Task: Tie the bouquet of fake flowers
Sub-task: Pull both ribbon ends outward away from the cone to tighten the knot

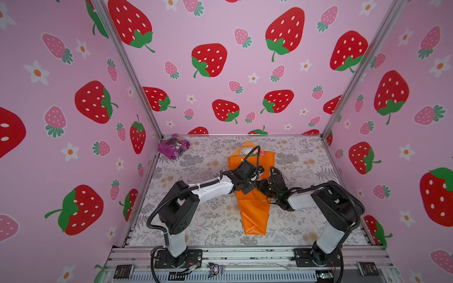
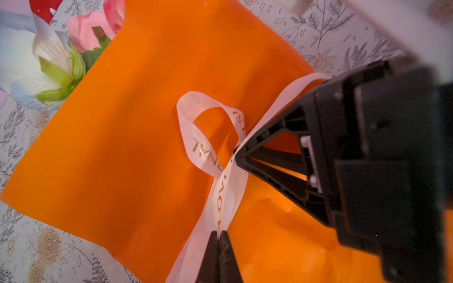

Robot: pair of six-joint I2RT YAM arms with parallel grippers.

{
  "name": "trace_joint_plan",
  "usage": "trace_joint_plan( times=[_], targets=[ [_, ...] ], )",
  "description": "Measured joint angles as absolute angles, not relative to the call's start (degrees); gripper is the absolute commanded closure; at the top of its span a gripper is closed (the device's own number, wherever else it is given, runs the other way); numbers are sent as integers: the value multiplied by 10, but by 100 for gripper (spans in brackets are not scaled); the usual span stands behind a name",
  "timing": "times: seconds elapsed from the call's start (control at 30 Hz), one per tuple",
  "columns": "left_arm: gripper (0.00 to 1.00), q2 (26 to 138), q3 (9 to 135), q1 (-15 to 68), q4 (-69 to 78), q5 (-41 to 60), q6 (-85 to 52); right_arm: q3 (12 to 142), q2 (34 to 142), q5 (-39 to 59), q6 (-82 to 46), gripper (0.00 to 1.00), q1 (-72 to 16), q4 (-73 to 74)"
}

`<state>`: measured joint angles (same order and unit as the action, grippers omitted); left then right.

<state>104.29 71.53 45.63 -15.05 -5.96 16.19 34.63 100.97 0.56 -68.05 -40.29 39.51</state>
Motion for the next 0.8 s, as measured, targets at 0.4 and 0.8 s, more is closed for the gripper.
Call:
trace_joint_plan(
  times=[0.4,0.8],
  targets=[
    [79,1043,715,456,-153,-60,148,336,941,5,-646,100,-411,332],
    [51,928,659,448,-160,6,54,298,832,70,-550,100,-413,167]
  ],
)
